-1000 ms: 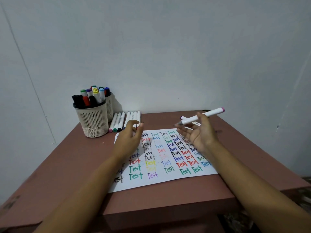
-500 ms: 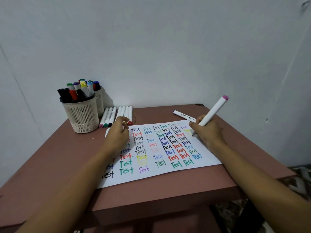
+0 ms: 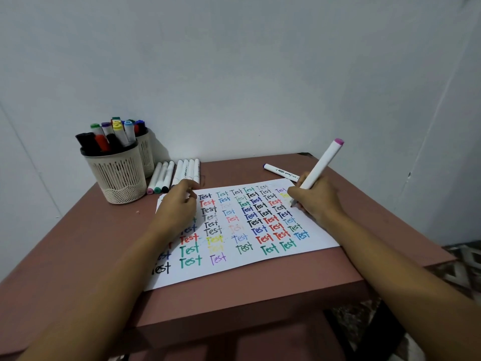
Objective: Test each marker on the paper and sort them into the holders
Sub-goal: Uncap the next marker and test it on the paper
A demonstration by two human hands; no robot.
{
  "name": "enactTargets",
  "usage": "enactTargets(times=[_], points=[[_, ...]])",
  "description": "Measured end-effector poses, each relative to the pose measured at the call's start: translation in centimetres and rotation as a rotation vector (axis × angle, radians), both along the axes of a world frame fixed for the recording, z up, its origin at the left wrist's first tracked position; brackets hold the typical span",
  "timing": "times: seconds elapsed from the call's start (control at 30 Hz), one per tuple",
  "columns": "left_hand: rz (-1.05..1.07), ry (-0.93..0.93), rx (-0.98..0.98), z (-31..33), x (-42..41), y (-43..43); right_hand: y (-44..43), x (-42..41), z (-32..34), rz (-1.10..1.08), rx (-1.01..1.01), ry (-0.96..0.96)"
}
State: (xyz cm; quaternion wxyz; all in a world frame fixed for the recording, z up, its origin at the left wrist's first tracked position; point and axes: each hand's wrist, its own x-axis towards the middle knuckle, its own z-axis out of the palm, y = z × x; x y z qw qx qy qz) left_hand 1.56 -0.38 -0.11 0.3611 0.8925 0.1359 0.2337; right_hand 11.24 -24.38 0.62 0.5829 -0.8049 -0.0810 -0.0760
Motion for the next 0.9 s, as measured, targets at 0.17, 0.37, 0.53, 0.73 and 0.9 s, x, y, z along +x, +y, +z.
enactTargets(times=[0.17, 0.37, 0.53, 0.73, 0.9], points=[[0.008, 0.007, 0.020, 0.07, -0.07, -0.04, -0.14, 0.05, -0.01, -0.046, -0.005, -0.004], [0.009, 0.010, 0.035, -0.05, 0.00, 0.10, -0.02, -0.07, 0.11, -0.010, -0.011, 0.004], [0.002, 0.017, 0.044, -0.13, 0.00, 0.00, 0.08, 0.03, 0.19, -0.007, -0.007, 0.010], [-0.004, 0.018, 0.052, -0.15, 0.09, 0.13, -0.28, 0.27, -0.06, -0.079, 0.045, 0.011], [-0.009, 0.021, 0.063, -0.11, 0.00, 0.02, -0.13, -0.01, -0.02, -0.071, -0.017, -0.027]])
